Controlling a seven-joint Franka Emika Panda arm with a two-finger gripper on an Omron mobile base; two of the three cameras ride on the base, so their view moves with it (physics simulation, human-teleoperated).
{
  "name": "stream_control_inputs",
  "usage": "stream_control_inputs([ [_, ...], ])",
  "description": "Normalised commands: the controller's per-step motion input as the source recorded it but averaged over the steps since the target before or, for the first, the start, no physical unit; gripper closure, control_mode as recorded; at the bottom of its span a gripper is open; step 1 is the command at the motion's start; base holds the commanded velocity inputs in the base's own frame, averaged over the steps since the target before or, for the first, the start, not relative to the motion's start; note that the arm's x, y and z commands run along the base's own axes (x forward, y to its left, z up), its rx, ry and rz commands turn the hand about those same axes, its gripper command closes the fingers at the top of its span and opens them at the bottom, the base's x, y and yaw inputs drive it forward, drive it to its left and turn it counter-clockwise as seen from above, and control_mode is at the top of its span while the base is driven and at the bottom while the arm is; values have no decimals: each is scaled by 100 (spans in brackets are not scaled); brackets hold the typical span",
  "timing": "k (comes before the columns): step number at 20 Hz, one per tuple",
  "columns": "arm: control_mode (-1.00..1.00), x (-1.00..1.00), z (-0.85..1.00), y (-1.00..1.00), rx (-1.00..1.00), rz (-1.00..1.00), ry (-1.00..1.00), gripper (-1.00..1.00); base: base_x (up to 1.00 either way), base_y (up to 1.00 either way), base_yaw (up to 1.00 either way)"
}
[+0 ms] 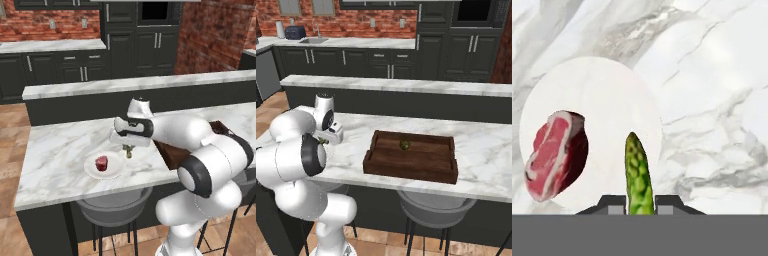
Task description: Create a steak meal by picking up the steak and asparagus from the tray and placing them on the plate. Leave the kiwi on the tray.
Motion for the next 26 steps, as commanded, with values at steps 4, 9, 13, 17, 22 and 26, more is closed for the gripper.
stream_control_inputs([
  [4, -100, 14, -41, 87, 0, 0, 3, 100, 0, 0, 0],
  [9, -100, 29, -28, 23, 0, 1, 0, 100, 0, 0, 0],
  [13, -100, 27, -25, 0, 0, 7, 0, 100, 0, 0, 0],
  [17, -100, 17, -31, 0, 0, 11, 0, 100, 0, 0, 0],
  [22, -100, 13, -35, 0, 0, 10, -1, 100, 0, 0, 0],
  [26, -100, 19, -27, 0, 0, 8, -2, 100, 0, 0, 0],
])
